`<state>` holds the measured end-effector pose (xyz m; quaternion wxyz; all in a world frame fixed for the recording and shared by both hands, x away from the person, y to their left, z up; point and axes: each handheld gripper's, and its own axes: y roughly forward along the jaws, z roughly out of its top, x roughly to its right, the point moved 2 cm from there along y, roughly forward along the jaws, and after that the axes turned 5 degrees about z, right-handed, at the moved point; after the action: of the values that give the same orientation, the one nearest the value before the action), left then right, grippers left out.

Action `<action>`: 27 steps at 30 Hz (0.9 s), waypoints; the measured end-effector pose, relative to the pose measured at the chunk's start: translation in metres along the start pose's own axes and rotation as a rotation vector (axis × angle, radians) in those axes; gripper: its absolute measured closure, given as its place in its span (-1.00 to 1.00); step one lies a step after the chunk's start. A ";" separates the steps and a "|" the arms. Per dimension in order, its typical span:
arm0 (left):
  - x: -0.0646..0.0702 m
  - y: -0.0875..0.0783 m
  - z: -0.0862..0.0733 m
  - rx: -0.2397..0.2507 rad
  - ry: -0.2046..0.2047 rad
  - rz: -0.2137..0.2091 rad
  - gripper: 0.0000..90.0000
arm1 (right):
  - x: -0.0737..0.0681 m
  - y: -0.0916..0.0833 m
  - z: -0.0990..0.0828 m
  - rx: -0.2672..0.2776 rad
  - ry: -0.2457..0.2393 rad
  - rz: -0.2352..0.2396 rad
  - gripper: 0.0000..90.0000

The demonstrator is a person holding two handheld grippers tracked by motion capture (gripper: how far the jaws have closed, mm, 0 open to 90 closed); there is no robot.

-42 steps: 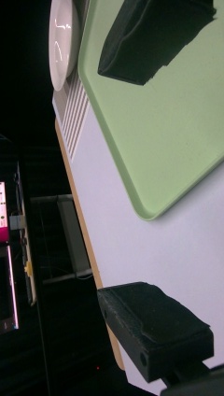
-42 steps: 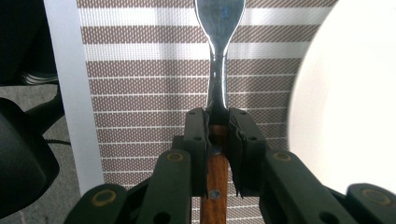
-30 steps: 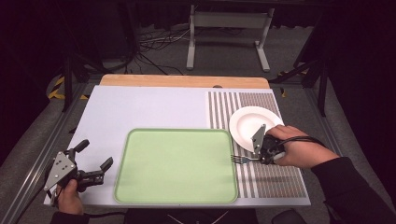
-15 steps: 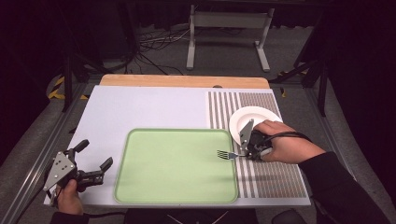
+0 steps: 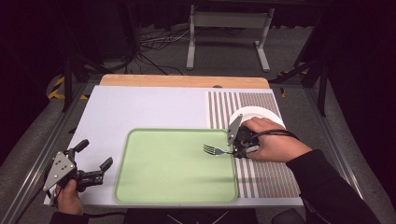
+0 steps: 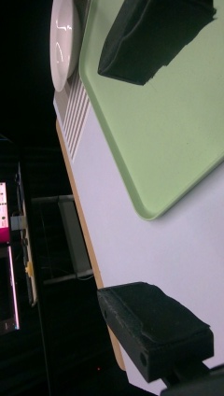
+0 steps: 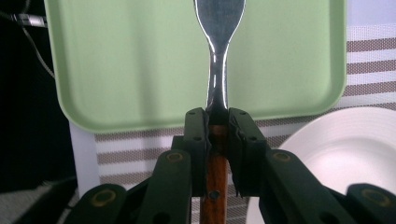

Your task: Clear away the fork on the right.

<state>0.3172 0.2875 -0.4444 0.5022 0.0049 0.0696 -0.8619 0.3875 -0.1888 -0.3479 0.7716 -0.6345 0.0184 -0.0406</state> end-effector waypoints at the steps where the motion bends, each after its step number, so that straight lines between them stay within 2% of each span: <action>1: 0.000 0.000 0.000 0.000 -0.001 -0.001 -1.00 | -0.001 0.000 0.002 0.009 0.023 0.003 0.74; 6: 0.000 0.000 0.000 0.001 -0.001 -0.001 -1.00 | 0.001 0.002 0.011 0.065 0.120 0.028 0.74; 7: 0.000 0.000 0.000 0.001 -0.001 -0.001 -1.00 | 0.001 0.002 0.011 0.065 0.120 0.028 0.74; 8: 0.000 0.000 0.000 0.001 -0.001 -0.002 -1.00 | -0.001 0.004 0.015 0.073 0.171 0.036 0.74; 14: 0.000 0.000 0.000 0.001 -0.001 -0.002 -1.00 | -0.004 0.009 0.022 0.080 0.264 0.029 0.74; 18: 0.000 0.000 0.000 0.002 -0.001 0.000 -1.00 | -0.006 0.012 0.027 0.086 0.374 0.037 0.74; 19: 0.000 0.000 0.000 0.002 -0.001 -0.001 -1.00 | -0.006 0.012 0.027 0.086 0.374 0.037 0.74; 20: -0.001 0.000 0.000 0.002 -0.002 0.000 -1.00 | -0.006 0.012 0.027 0.089 0.413 0.044 0.74; 22: -0.001 0.000 0.000 0.002 -0.001 -0.001 -1.00 | -0.008 0.013 0.029 0.094 0.520 0.070 0.74; 24: -0.001 0.000 0.000 0.002 -0.001 0.000 -1.00 | -0.009 0.014 0.031 0.104 0.557 0.082 0.74; 27: -0.001 0.000 0.000 0.002 -0.001 0.000 -1.00 | -0.009 0.014 0.033 0.101 0.593 0.060 0.74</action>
<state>0.3174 0.2880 -0.4445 0.5024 0.0051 0.0684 -0.8619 0.3814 -0.1526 -0.3558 0.7641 -0.5548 0.2596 -0.2024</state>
